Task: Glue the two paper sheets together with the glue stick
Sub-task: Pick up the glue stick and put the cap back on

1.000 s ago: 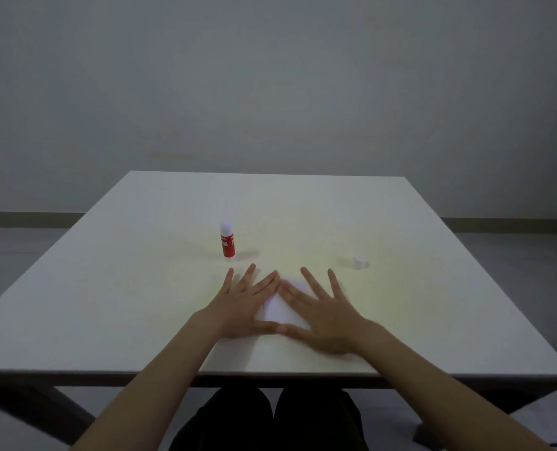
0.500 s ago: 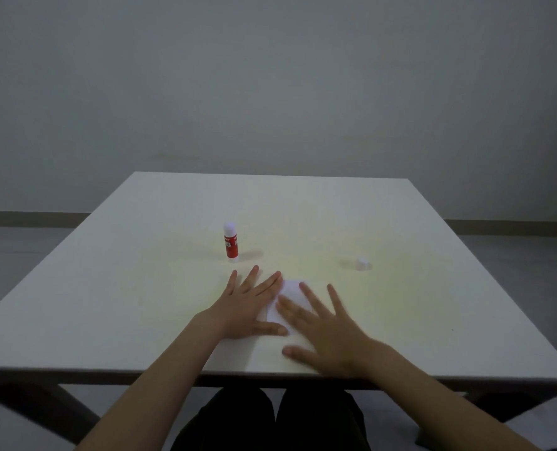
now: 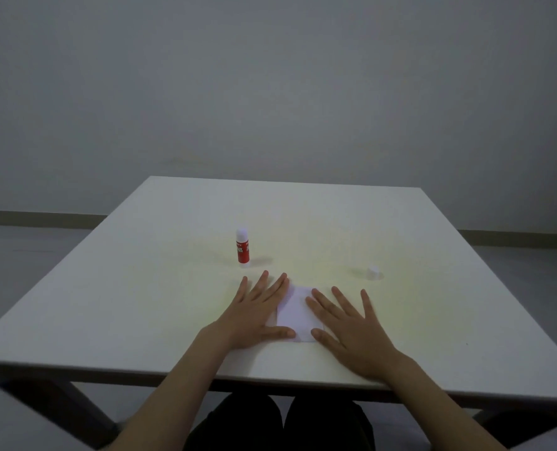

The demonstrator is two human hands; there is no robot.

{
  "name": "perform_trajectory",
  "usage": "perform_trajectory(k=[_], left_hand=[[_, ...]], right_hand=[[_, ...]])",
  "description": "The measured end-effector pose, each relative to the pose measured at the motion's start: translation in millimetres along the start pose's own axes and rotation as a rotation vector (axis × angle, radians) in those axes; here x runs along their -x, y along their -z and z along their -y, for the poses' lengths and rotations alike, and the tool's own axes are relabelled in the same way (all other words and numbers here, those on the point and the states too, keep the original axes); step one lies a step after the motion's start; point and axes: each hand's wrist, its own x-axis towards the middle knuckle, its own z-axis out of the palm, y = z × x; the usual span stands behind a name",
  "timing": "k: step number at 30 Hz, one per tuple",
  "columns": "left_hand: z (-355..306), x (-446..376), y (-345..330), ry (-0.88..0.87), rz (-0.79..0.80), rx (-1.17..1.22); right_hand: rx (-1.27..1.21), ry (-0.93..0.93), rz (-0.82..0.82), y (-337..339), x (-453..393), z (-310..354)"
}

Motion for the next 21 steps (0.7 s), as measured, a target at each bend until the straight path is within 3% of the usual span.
perform_trajectory(k=[2, 4, 6, 8, 11, 14, 18, 21], left_hand=[[-1, 6, -1, 0.001, -0.155, 0.229], [-1, 14, 4, 0.070, -0.485, 0.559], [4, 17, 11, 0.218, -0.912, 0.722], [16, 11, 22, 0.406, -1.124, 0.778], [30, -7, 40, 0.570, -0.911, 0.855], [35, -27, 46, 0.526, -0.728, 0.881], [26, -39, 46, 0.472, -0.711, 0.900], [13, -33, 52, 0.377, -0.656, 1.114]], right_hand=[[-0.031, 0.006, -0.019, 0, 1, -1], [-0.149, 0.000, -0.056, 2, 2, -1], [-0.281, -0.026, -0.091, 4, 3, -1], [-0.329, -0.049, -0.109, 5, 2, -1], [-0.318, -0.060, -0.109, 4, 1, 0], [-0.320, -0.061, -0.110, 4, 2, 1], [-0.455, -0.081, -0.131, 9, 0, 0], [-0.707, -0.164, -0.371, 18, -2, 7]])
